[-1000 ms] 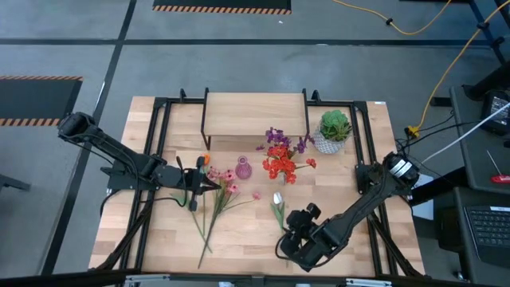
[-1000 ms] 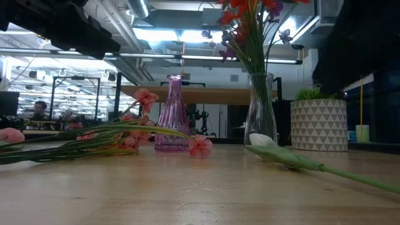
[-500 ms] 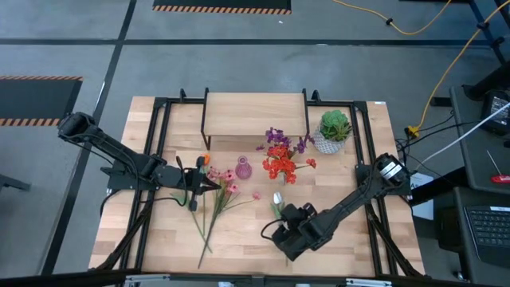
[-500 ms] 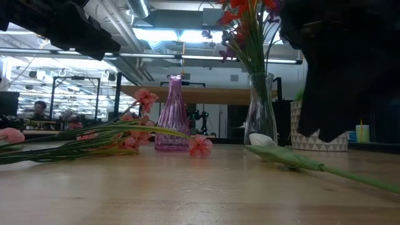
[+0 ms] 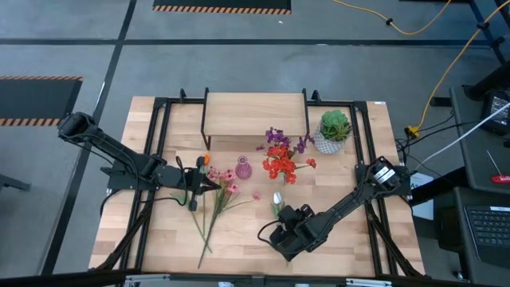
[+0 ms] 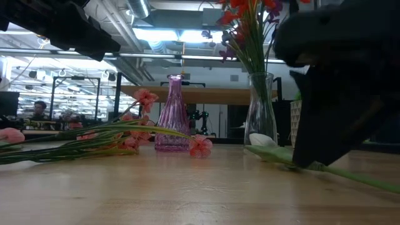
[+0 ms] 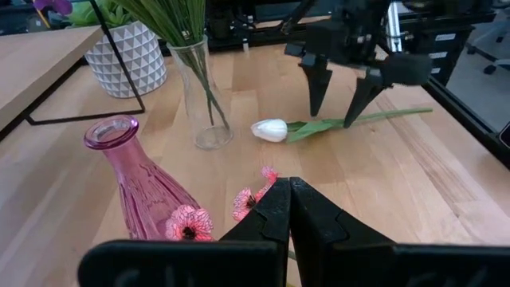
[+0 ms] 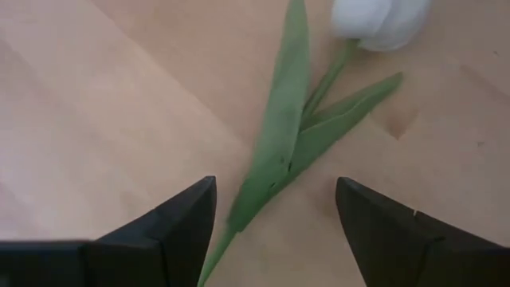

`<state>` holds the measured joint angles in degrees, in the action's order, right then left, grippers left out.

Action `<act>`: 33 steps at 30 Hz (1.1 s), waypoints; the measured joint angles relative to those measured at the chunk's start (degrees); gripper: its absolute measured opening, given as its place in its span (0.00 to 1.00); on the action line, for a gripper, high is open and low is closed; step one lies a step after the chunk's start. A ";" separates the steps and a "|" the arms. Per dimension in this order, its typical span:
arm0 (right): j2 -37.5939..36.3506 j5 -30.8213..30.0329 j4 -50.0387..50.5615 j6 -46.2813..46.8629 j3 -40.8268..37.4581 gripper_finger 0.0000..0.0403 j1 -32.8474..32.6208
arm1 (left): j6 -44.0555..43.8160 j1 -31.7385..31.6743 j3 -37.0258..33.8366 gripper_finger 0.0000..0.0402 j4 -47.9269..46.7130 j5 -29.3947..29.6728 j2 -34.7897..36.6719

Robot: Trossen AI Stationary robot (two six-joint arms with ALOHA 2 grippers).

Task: Pick and place flowers into a vace then onto a shelf
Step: Put the white flower into the transparent vase

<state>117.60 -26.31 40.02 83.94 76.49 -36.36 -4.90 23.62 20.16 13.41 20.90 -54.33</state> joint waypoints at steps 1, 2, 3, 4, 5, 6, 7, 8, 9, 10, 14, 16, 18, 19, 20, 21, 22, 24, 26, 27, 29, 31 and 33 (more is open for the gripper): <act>0.32 -0.07 -0.11 0.00 0.00 0.64 0.21 | -0.06 0.00 0.00 0.01 0.00 0.01 0.00; 0.56 -0.10 -0.08 0.00 0.00 0.64 0.41 | -0.08 0.00 0.00 0.01 -0.02 0.01 0.00; 0.70 -0.09 -0.18 0.00 0.03 0.64 0.53 | -0.10 0.00 0.00 0.01 -0.02 0.01 0.00; 0.90 -0.09 -0.19 0.00 0.07 0.64 0.55 | -0.10 0.00 0.00 0.01 -0.04 0.01 0.00; 1.03 -0.15 -0.19 -0.02 0.07 0.64 0.61 | -0.12 0.00 0.00 0.01 -0.10 0.01 0.00; 1.11 -0.15 -0.15 -0.06 0.09 0.63 0.65 | -0.12 0.00 0.00 0.01 -0.13 0.01 0.00; 1.12 -0.11 -0.13 -0.07 0.09 0.61 0.69 | -0.12 0.00 0.00 0.01 -0.13 0.01 0.00; 1.12 -0.09 -0.04 -0.08 0.09 0.60 0.70 | -0.09 0.00 0.00 0.01 -0.14 0.01 0.00; 1.14 -0.09 0.06 -0.12 0.09 0.58 0.70 | -0.07 0.00 0.00 0.01 -0.15 0.01 0.00; 1.14 -0.09 0.17 -0.16 0.09 0.55 0.70 | -0.07 0.00 0.00 0.01 -0.15 0.01 0.00; 1.18 0.41 0.81 -0.19 0.09 0.45 0.75 | -0.01 0.00 0.00 0.01 -0.15 0.01 0.00; 1.20 0.50 0.98 -0.19 0.09 0.39 0.76 | 0.01 0.00 0.00 0.01 -0.17 0.01 0.00; 1.23 0.50 0.95 -0.18 0.09 0.34 0.78 | 0.01 0.00 0.00 0.01 -0.17 0.01 0.00; 1.23 0.50 0.90 -0.17 0.09 0.31 0.81 | 0.02 0.00 0.00 0.01 -0.20 0.01 0.00; 1.24 0.50 0.98 -0.12 0.21 0.29 0.81 | 0.03 0.00 0.00 0.01 -0.22 0.01 0.00; 1.32 0.50 1.08 -0.11 0.48 0.26 0.82 | 0.03 0.00 0.00 0.01 -0.22 0.01 0.00; 1.36 0.57 1.14 -0.16 0.69 0.24 0.95 | 0.03 0.00 0.00 0.01 -0.24 0.01 0.00; 1.44 1.29 2.37 -0.20 1.66 0.18 1.18 | 0.00 0.00 0.00 0.01 -0.32 0.01 0.00; 1.09 2.11 4.29 -0.22 2.46 0.13 1.22 | -0.36 0.00 0.00 0.01 -0.39 0.01 0.00; 0.66 2.18 5.43 -0.22 2.77 0.10 1.20 | -0.38 0.01 0.01 0.01 -0.39 0.01 0.00; -0.32 2.16 7.19 -0.24 3.03 0.04 1.11 | -0.36 0.00 0.02 0.01 -0.42 0.01 0.00; -1.07 1.53 7.57 -0.48 3.10 0.02 1.07 | -0.38 0.00 0.02 0.01 -0.56 0.01 0.00; -1.61 0.90 7.75 -1.93 3.10 0.04 1.13 | -0.37 0.00 0.02 0.01 -0.66 0.01 0.00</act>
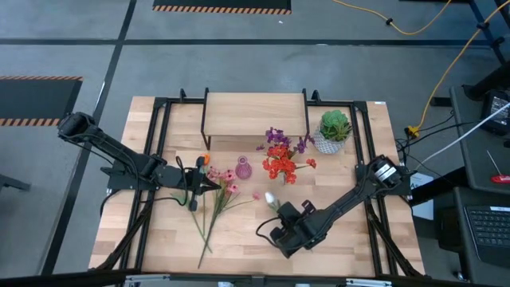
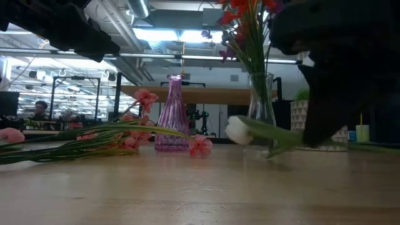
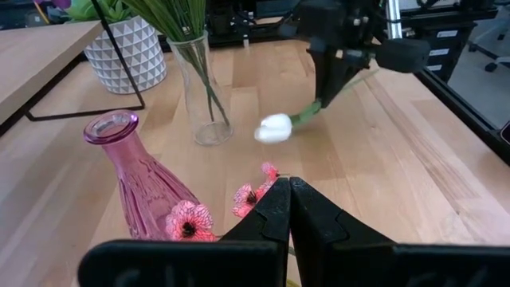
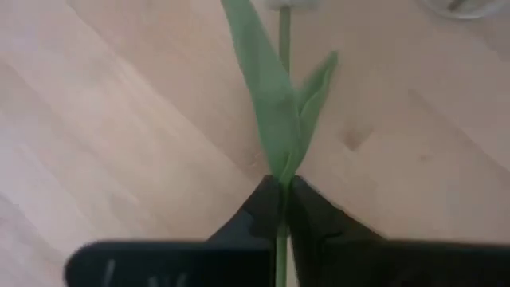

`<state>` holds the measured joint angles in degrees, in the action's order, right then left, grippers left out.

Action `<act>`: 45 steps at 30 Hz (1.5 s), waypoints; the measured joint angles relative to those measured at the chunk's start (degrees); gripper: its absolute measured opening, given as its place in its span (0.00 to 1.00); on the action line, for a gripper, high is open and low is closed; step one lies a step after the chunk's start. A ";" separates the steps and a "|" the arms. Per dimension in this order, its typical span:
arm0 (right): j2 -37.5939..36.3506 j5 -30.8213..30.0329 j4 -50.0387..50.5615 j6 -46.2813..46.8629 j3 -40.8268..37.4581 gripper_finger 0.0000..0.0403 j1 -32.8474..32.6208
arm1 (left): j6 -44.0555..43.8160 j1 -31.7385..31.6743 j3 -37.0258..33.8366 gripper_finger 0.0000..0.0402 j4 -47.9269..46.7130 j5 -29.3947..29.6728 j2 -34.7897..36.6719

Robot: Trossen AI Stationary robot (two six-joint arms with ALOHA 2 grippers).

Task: Pick and place flowers into a vace then onto a shelf
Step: Put the white flower into the transparent vase

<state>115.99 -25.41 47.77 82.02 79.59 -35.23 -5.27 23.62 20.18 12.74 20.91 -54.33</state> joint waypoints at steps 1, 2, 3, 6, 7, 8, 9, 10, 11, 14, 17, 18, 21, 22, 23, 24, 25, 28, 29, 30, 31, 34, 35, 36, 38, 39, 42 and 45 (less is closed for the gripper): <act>-0.30 0.03 0.04 -1.17 -0.02 0.05 0.00 | 0.00 0.00 0.00 0.01 -0.10 0.00 0.00; -0.55 0.00 -0.09 -1.91 0.01 0.05 0.02 | -0.01 0.00 0.00 0.01 -0.18 0.00 0.00; -0.96 -0.03 -0.30 -2.98 0.03 0.05 0.03 | -0.04 0.00 0.00 0.01 -0.17 0.00 0.00; -2.77 -0.20 -0.23 -6.30 0.00 0.03 -0.02 | -0.18 0.01 0.00 0.01 -0.17 0.00 0.00; -3.58 -0.54 -0.23 -7.66 0.00 0.02 -0.05 | -0.18 0.00 0.00 0.01 -0.19 0.00 0.00; -4.49 -0.86 -0.31 -8.94 0.00 0.02 -0.06 | -0.18 0.00 0.00 0.01 -0.19 0.00 0.00; -5.47 -1.57 -0.23 -10.49 0.00 0.01 -0.06 | -0.20 0.00 0.00 0.01 -0.21 0.00 0.00; -6.43 -1.98 -0.22 -12.05 0.00 0.02 -0.05 | -0.20 0.00 0.00 0.01 -0.25 0.00 0.00; -7.39 -2.74 -0.30 -14.16 0.00 0.02 -0.03 | -0.20 0.00 0.00 0.01 -0.27 0.00 0.00; -10.57 -6.70 -0.26 -20.47 0.00 0.02 -0.17 | -0.16 0.00 0.00 0.01 -0.32 0.00 0.00; -13.54 -10.87 -1.67 -25.43 -0.78 0.01 -0.19 | -0.16 0.00 0.00 0.01 -0.32 0.00 0.00; -14.49 -11.77 -2.23 -27.19 -1.42 0.01 -0.21 | -0.17 0.00 0.00 0.01 -0.34 0.00 0.00; -16.91 -12.42 -6.38 -32.25 -3.79 0.01 -0.20 | -0.18 0.00 0.00 0.01 -0.34 0.01 0.00; -17.77 -12.47 -8.83 -34.44 -4.87 0.01 -0.19 | -0.18 0.00 0.00 0.01 -0.35 0.00 0.00; -18.52 -12.34 -11.74 -37.00 -6.16 0.01 -0.19 | -0.18 0.01 0.00 0.01 -0.34 0.00 0.00; -19.16 -12.21 -15.03 -39.69 -7.53 0.01 -0.19 | -0.17 0.02 0.00 0.01 -0.35 0.01 0.00; -19.83 -12.05 -18.71 -42.42 -9.12 0.00 -0.19 | -0.18 0.00 0.00 0.01 -0.35 0.00 0.00; -22.09 -12.00 -29.14 -48.86 -14.89 0.00 -0.21 | -0.16 0.00 0.00 0.01 -0.50 0.02 0.00; -22.96 -12.03 -32.70 -50.02 -17.07 0.01 -0.21 | -0.19 0.01 0.00 0.01 -0.56 0.02 0.00; -23.78 -12.10 -37.05 -51.27 -19.55 0.01 -0.20 | -0.36 0.00 0.00 0.01 -0.54 0.02 0.00; -24.49 -12.20 -41.20 -52.69 -22.04 0.01 -0.14 | -0.56 0.02 0.00 0.01 -0.56 0.00 0.00; -26.22 -12.38 -53.01 -58.30 -29.18 0.00 0.13 | -0.90 0.00 0.00 0.01 -0.66 0.02 0.00; -26.82 -12.47 -56.96 -60.76 -31.32 0.00 0.14 | -0.96 0.01 0.00 0.01 -0.86 0.02 0.00; -27.42 -12.50 -61.18 -63.76 -33.19 0.00 0.16 | -1.00 0.00 0.00 0.01 -1.04 0.02 0.00; -28.87 -12.50 -69.79 -70.53 -37.15 0.00 0.14 | -1.03 0.01 0.00 0.01 -1.02 0.02 0.00; -29.53 -12.49 -73.77 -74.02 -38.90 0.00 0.14 | -1.03 0.01 0.00 0.01 -1.02 0.02 0.00; -32.80 -10.56 -82.86 -82.78 -44.31 0.00 0.14 | -1.12 0.02 0.00 0.01 -0.82 0.02 0.00; -36.93 -9.14 -89.40 -87.10 -49.83 0.00 0.14 | -2.15 0.00 0.00 0.01 -0.69 0.10 0.00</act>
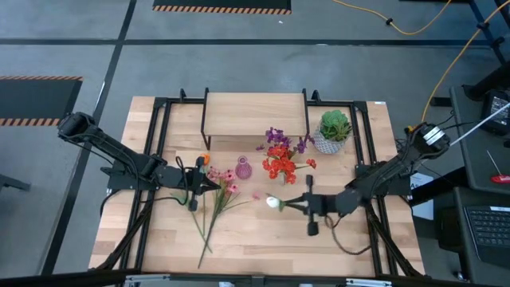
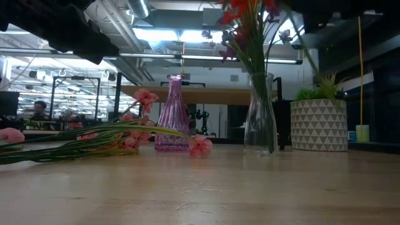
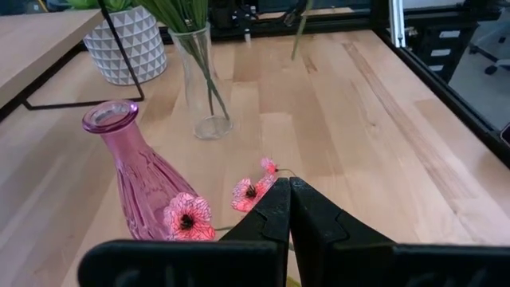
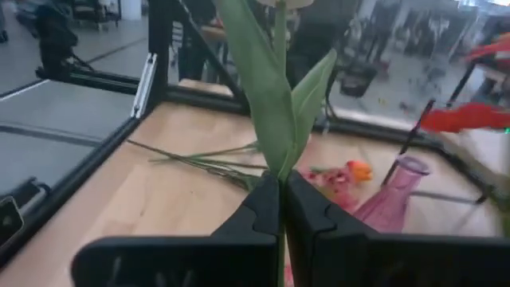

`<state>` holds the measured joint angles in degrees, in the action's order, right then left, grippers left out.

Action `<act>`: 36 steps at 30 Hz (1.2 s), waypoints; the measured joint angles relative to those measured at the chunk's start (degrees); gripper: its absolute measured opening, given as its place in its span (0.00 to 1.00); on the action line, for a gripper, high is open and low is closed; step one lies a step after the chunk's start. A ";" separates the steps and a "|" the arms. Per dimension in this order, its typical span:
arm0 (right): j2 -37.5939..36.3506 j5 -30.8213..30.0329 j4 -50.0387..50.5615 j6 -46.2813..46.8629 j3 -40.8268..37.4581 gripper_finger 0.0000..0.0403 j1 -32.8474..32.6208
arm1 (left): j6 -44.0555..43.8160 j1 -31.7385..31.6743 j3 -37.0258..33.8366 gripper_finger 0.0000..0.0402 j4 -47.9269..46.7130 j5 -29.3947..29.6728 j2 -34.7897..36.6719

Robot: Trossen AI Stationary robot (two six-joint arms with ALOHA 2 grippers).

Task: Pick and place flowers into a vace then onto a shelf
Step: Put the white flower into the transparent vase

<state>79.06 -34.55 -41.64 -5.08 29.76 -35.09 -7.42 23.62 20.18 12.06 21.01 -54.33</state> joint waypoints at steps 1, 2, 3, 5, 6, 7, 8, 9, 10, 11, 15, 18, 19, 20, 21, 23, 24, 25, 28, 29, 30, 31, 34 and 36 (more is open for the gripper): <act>-1.40 0.22 -1.66 -0.44 -1.90 0.00 0.00 | -0.50 0.02 0.00 0.01 0.10 0.19 0.00; -2.74 0.82 -3.62 -0.90 -3.64 0.00 0.00 | -0.94 0.02 0.00 0.01 0.11 0.41 0.00; -4.25 1.25 -5.29 -1.01 -5.48 0.00 0.00 | -1.27 0.02 0.00 0.01 0.16 0.50 0.00; -6.91 2.33 -8.20 -1.16 -8.40 0.00 -0.09 | -1.44 0.02 0.00 0.01 0.57 0.53 0.00; -8.37 3.10 -8.88 -1.38 -9.68 0.00 -0.22 | -1.44 0.02 0.00 0.01 0.59 0.53 0.00; -9.74 3.43 -9.44 -1.91 -10.88 0.00 -0.40 | -1.40 0.00 0.00 0.01 0.70 0.57 0.00; -10.93 3.58 -10.26 -3.03 -11.81 0.00 -0.53 | -1.08 -0.02 0.00 0.01 0.97 0.71 0.00; -12.07 3.63 -11.02 -4.37 -12.57 0.00 -0.79 | -0.60 -0.03 0.00 0.01 1.11 1.00 0.00; -13.09 3.64 -11.78 -5.90 -13.27 0.00 -0.99 | -0.08 -0.04 0.00 0.01 1.11 1.52 0.00; -14.11 3.68 -12.55 -7.68 -14.00 0.00 -1.18 | 0.39 -0.04 0.00 0.01 1.24 2.22 0.00; -16.88 3.64 -17.30 -15.07 -16.06 0.00 -1.82 | 1.12 -0.09 0.00 0.01 1.46 5.70 0.00; -18.18 3.66 -19.89 -19.51 -16.85 0.00 -1.88 | 1.12 -0.11 0.00 0.01 1.48 6.90 0.00; -18.29 3.64 -21.67 -20.99 -17.07 0.00 -1.88 | 1.13 -0.11 0.00 0.01 1.51 7.07 0.00; -18.33 3.66 -23.12 -22.39 -17.07 0.00 -1.88 | 1.14 -0.11 0.00 0.01 1.49 7.41 0.00; -18.33 3.63 -24.62 -23.89 -17.07 0.00 -1.86 | 1.14 -0.11 0.00 0.01 1.57 7.77 0.00; -18.29 3.62 -27.11 -26.38 -17.07 0.00 -1.86 | 1.14 -0.11 0.00 0.01 1.94 8.48 0.00; -18.29 3.67 -28.47 -27.01 -17.07 0.00 -1.85 | 1.14 -0.11 0.00 0.01 1.92 8.60 0.00; -18.29 3.65 -29.44 -27.40 -17.05 0.00 -1.74 | 1.18 -0.11 0.00 0.01 1.90 8.66 0.00; -18.22 3.39 -31.69 -28.27 -17.05 0.00 -0.94 | 2.79 -0.11 0.00 0.01 1.90 9.23 0.00; -18.22 2.37 -32.32 -28.41 -17.05 0.00 -0.45 | 3.46 -0.11 0.00 0.01 1.92 9.53 0.00; -18.20 1.15 -33.08 -28.41 -17.05 0.00 0.08 | 4.24 -0.11 0.00 0.01 1.92 9.84 0.00; -18.20 0.26 -34.21 -28.43 -17.05 0.00 0.75 | 4.99 -0.11 0.00 0.01 1.91 10.04 0.00; -18.21 0.11 -36.15 -28.44 -17.05 0.00 3.01 | 6.54 -0.11 0.00 0.01 1.91 10.06 0.00; -18.20 0.11 -37.41 -29.72 -17.05 0.00 4.44 | 6.74 -0.11 0.00 0.01 1.92 10.10 0.00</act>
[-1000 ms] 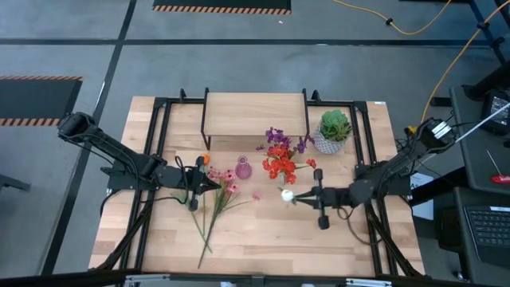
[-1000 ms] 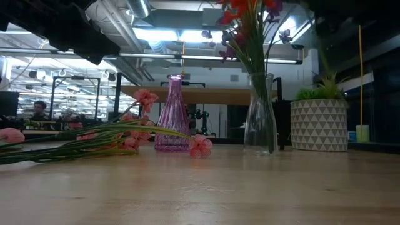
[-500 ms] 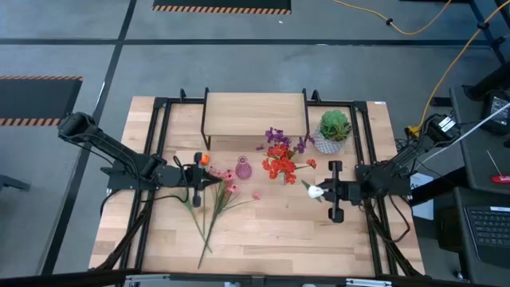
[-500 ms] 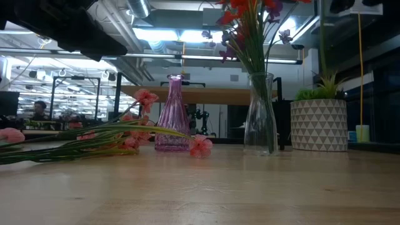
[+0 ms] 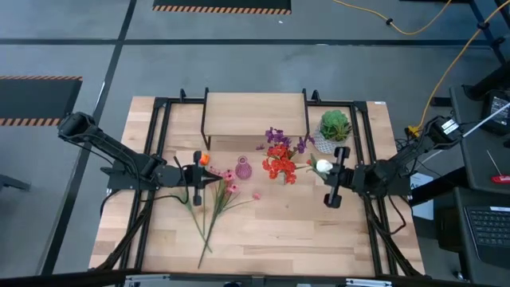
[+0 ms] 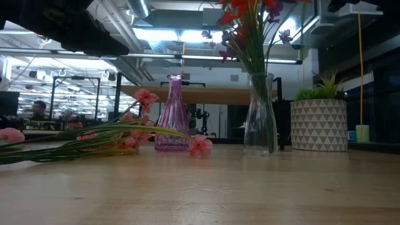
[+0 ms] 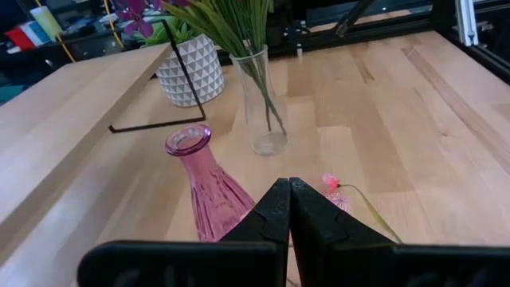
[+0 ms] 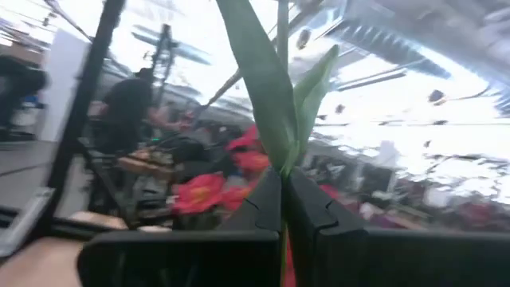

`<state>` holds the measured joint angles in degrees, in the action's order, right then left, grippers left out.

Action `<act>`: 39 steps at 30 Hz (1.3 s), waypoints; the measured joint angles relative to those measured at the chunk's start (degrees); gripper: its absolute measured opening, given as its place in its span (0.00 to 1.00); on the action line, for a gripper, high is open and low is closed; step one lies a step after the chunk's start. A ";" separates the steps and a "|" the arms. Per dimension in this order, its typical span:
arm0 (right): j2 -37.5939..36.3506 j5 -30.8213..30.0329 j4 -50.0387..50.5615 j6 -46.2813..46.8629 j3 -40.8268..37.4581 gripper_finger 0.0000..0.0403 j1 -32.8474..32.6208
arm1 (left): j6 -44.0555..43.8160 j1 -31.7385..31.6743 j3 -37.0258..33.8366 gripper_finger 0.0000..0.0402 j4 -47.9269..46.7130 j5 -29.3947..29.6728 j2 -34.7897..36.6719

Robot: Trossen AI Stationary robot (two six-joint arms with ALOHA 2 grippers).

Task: Pick and place flowers into a vace then onto a shelf
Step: Put the white flower into the transparent vase

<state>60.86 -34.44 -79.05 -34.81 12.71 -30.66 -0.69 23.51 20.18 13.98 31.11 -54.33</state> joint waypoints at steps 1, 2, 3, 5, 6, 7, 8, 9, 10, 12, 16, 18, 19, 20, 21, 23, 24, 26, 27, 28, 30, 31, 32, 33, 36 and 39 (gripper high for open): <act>0.00 -0.04 -0.92 -0.90 0.00 0.00 0.52 | -0.02 0.00 0.00 0.01 0.00 0.00 0.00; 0.00 -0.03 -1.67 -1.59 0.00 0.00 0.93 | 0.00 0.00 0.00 0.01 -0.01 0.00 0.00; 0.00 -0.13 -2.67 -2.36 0.00 0.00 1.31 | -0.02 0.00 0.00 0.01 0.00 0.00 0.00; -0.01 -0.92 -4.17 -4.20 0.01 0.00 1.73 | -0.02 0.00 0.00 0.01 0.00 -0.02 0.00; -0.03 -1.78 -4.18 -4.46 0.02 0.00 1.93 | -0.02 0.00 0.00 0.01 -0.02 -0.07 0.00; 0.00 -2.31 -4.06 -4.42 0.02 0.00 2.21 | -0.02 0.00 0.00 0.01 0.00 -0.17 0.00; 0.00 -2.64 -3.93 -4.16 0.02 0.00 2.50 | -0.02 0.00 0.00 0.01 -0.02 -0.17 0.00; 0.00 -2.60 -3.93 -3.35 0.02 0.00 2.70 | -0.02 0.00 0.00 0.01 0.00 -0.19 0.00; 0.05 -2.60 -3.92 -2.53 0.02 0.00 2.78 | -0.02 0.00 0.00 0.01 -0.02 -0.20 0.00; 0.24 -2.45 -3.64 -1.44 0.02 0.00 2.76 | 0.00 0.00 0.00 0.01 -0.02 -0.20 0.00; 0.26 2.26 -5.23 -1.62 0.04 0.00 2.76 | 0.00 0.00 0.00 0.01 -0.02 -0.18 0.00; 0.24 3.92 -5.97 -2.47 0.31 0.00 2.68 | -0.02 0.00 0.00 0.01 -0.02 -0.19 0.00; 0.22 4.05 -5.98 -2.98 0.35 0.00 2.67 | -0.02 0.00 0.00 0.01 -0.02 -0.21 0.00; 0.22 4.07 -5.72 -3.05 0.35 0.00 2.68 | -0.02 0.00 0.00 0.01 -0.02 -0.20 0.00; 0.23 4.04 -5.25 -2.81 0.35 0.00 2.69 | -0.02 0.00 0.00 0.01 -0.02 -0.20 0.00; 0.23 4.05 -4.17 -1.37 0.35 0.00 2.69 | -0.01 0.00 0.00 0.01 -0.02 -0.22 0.00; 0.24 4.15 -3.96 -1.16 0.35 0.00 2.69 | -0.02 0.00 0.00 0.01 -0.02 -0.21 0.00; 0.24 5.85 -4.21 -1.01 0.35 0.00 2.46 | 0.00 0.00 0.00 0.01 -0.02 -0.21 0.00; 0.24 7.18 -4.56 -1.13 0.35 0.00 2.29 | 0.00 0.00 0.00 0.01 -0.02 -0.22 0.00; 0.24 8.26 -4.89 -1.33 0.35 0.00 2.15 | 0.00 0.00 0.00 0.01 -0.02 -0.21 0.00; 0.22 8.90 -5.51 -1.48 0.35 0.00 1.90 | 0.00 0.00 0.00 0.01 -0.02 -0.18 0.00; 0.22 9.35 -5.89 -1.47 0.35 0.00 1.91 | -0.01 0.00 0.00 0.01 -0.02 -0.18 0.00; 0.22 10.53 -6.68 -1.48 0.35 0.00 1.96 | 0.00 0.00 0.00 0.01 -0.02 -0.17 0.00; 0.19 12.00 -7.91 -1.58 0.35 0.00 1.95 | 0.00 0.00 0.00 0.01 -0.02 -0.16 0.00; -0.74 14.43 -10.91 -3.32 0.35 0.00 1.88 | 0.00 0.00 0.00 0.01 -0.02 -0.15 0.00; -1.82 14.19 -10.98 -4.33 0.37 0.00 2.06 | 0.00 0.00 0.00 0.01 -0.03 -0.15 0.00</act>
<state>59.04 -20.25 -90.02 -39.13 13.08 -28.59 -0.69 23.51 20.18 13.95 30.96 -54.33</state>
